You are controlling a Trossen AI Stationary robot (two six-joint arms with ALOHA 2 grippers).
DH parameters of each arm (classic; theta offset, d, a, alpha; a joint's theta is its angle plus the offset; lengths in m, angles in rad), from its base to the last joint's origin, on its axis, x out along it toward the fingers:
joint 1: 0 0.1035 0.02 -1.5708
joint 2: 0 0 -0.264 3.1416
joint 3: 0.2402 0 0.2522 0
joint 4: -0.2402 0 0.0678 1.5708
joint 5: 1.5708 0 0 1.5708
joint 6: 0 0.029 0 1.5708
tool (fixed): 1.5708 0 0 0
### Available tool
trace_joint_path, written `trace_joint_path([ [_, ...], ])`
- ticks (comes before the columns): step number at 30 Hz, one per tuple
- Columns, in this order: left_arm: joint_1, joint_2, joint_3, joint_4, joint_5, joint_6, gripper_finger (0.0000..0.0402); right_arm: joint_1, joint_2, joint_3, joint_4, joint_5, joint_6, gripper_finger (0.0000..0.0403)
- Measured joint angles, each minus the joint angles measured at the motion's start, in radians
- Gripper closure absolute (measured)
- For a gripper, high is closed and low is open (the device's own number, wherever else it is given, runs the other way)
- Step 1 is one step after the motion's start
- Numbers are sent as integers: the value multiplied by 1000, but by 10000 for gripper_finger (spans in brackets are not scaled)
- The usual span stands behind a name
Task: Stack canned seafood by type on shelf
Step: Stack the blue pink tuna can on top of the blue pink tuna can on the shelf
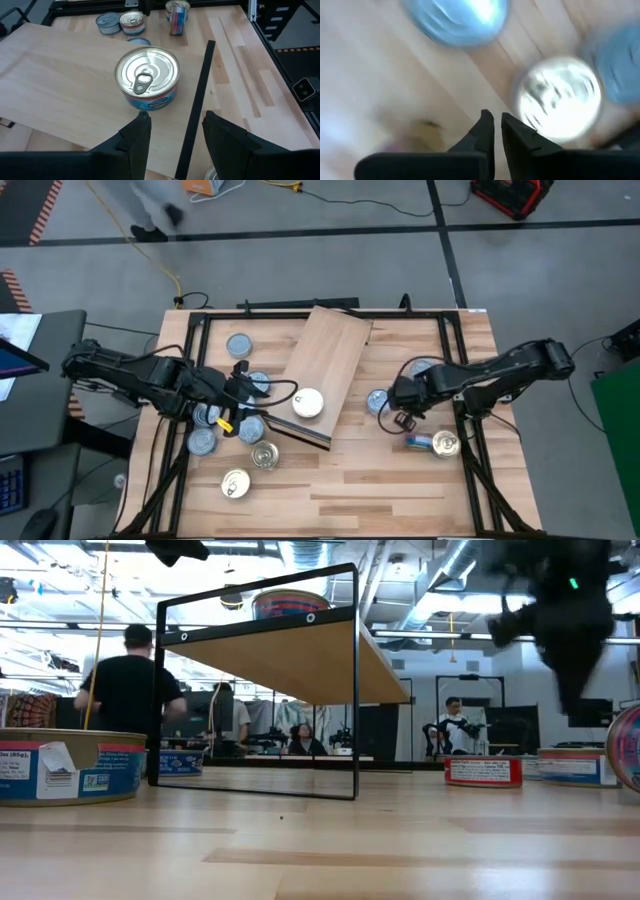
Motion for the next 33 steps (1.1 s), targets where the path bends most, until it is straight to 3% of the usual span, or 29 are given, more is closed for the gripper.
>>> trace_joint_path([
  [5,0,0,0,0,0,-11,228,95,-3,88,11,-2,-35,291],
  [14,0,2,0,12,-38,-11,228,260,70,132,-37,-51,48,101],
  [18,-7,2,-32,86,-58,1,228,297,102,136,-56,-67,52,43],
  [22,-26,3,-53,143,-62,26,228,323,136,153,-114,-68,51,25],
  [33,-54,2,-54,132,-169,-6,226,364,216,159,-146,-68,17,24],
])
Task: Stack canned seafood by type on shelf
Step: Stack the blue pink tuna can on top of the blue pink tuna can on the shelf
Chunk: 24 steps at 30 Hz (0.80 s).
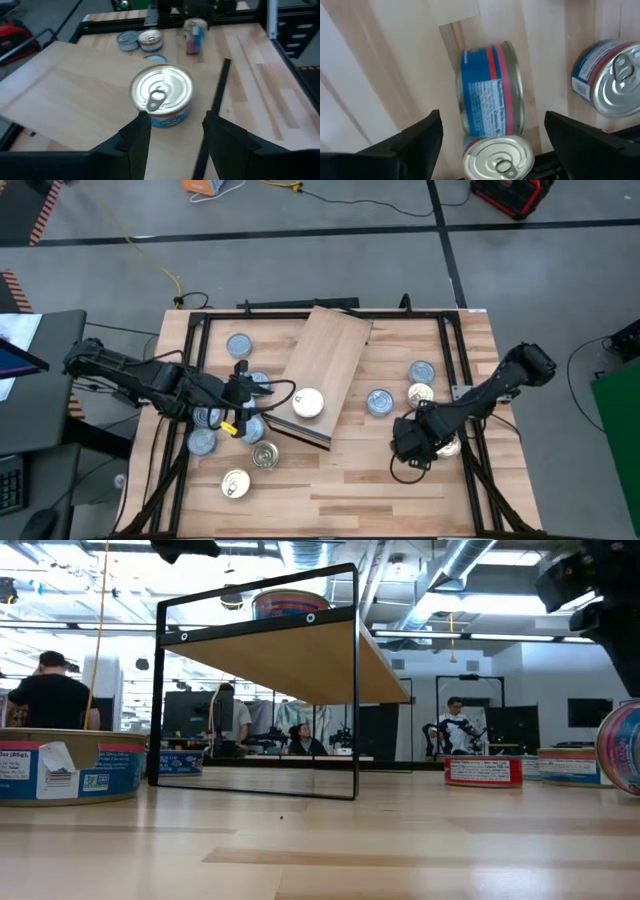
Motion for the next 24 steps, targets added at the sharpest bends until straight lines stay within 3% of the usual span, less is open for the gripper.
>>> trace_joint_path([
  [12,0,0,0,-4,-37,30,169,-29,57,-6,24,0,-123,52],
  [24,0,-1,0,-55,-5,30,164,-86,73,-7,38,-31,-200,86],
])
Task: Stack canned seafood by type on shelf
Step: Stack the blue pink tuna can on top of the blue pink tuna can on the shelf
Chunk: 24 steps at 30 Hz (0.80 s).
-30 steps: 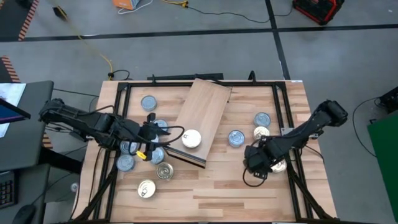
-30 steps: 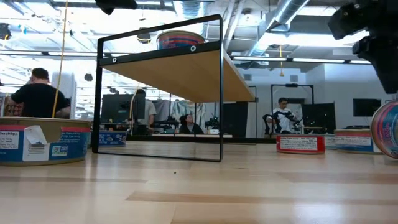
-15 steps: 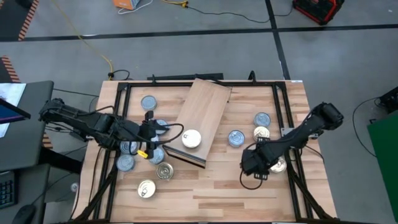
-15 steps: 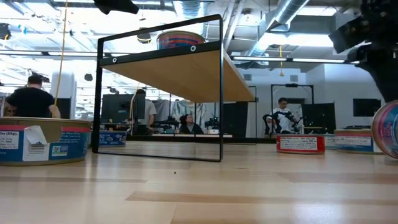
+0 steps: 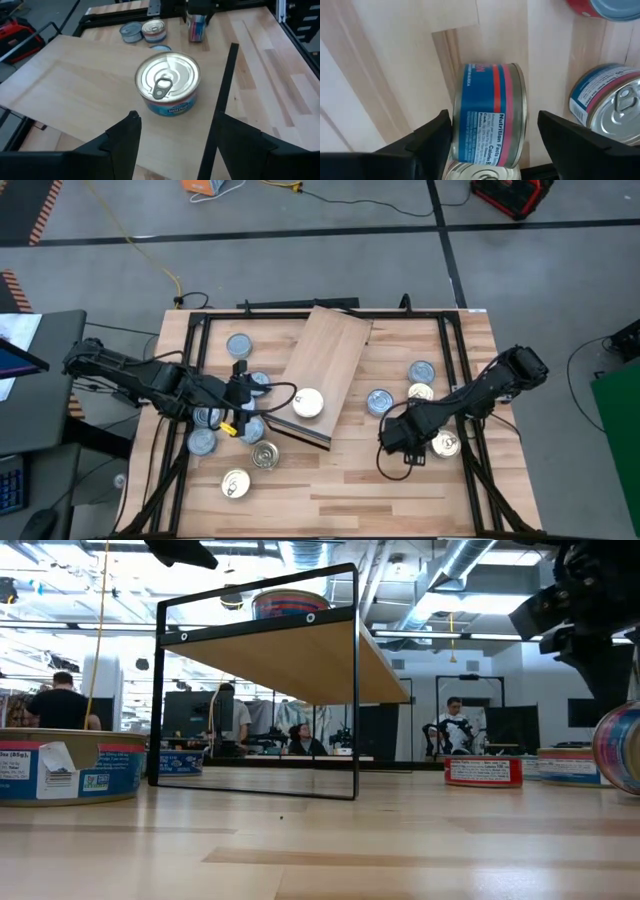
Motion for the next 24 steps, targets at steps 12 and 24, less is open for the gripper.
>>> trace_joint_path([
  [12,0,0,0,-26,77,-4,164,1,0,0,0,-46,44,129],
  [24,0,0,0,-28,79,-6,164,1,85,-30,9,-50,32,129],
])
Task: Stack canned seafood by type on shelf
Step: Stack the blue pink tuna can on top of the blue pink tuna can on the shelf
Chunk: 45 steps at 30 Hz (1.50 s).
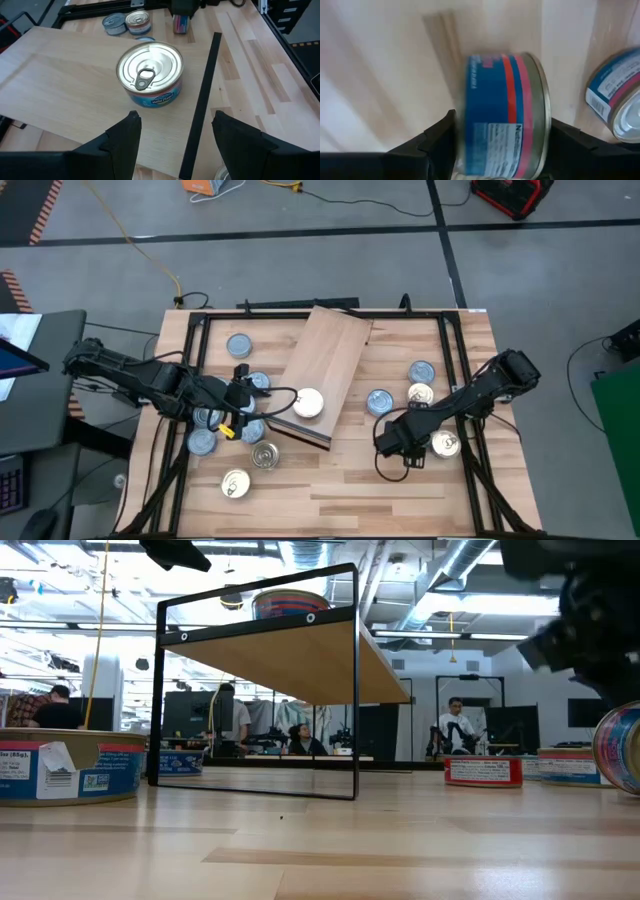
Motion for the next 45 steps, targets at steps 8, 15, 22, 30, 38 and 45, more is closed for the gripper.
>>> trace_joint_path([
  [8,0,0,0,1,0,-1,164,-1,4,-10,5,-28,-30,136],
  [15,0,0,0,12,-3,-1,164,1,-35,4,7,-16,-15,192],
  [22,0,-3,10,84,-28,-1,164,25,-45,145,-101,131,-34,192],
  [30,0,-4,43,83,-66,-6,164,38,-46,467,-178,445,-94,187],
  [38,26,42,34,85,-133,-29,164,7,-46,556,188,585,-464,188],
  [45,36,85,33,133,-50,-1,170,-74,-44,556,425,610,-752,187],
])
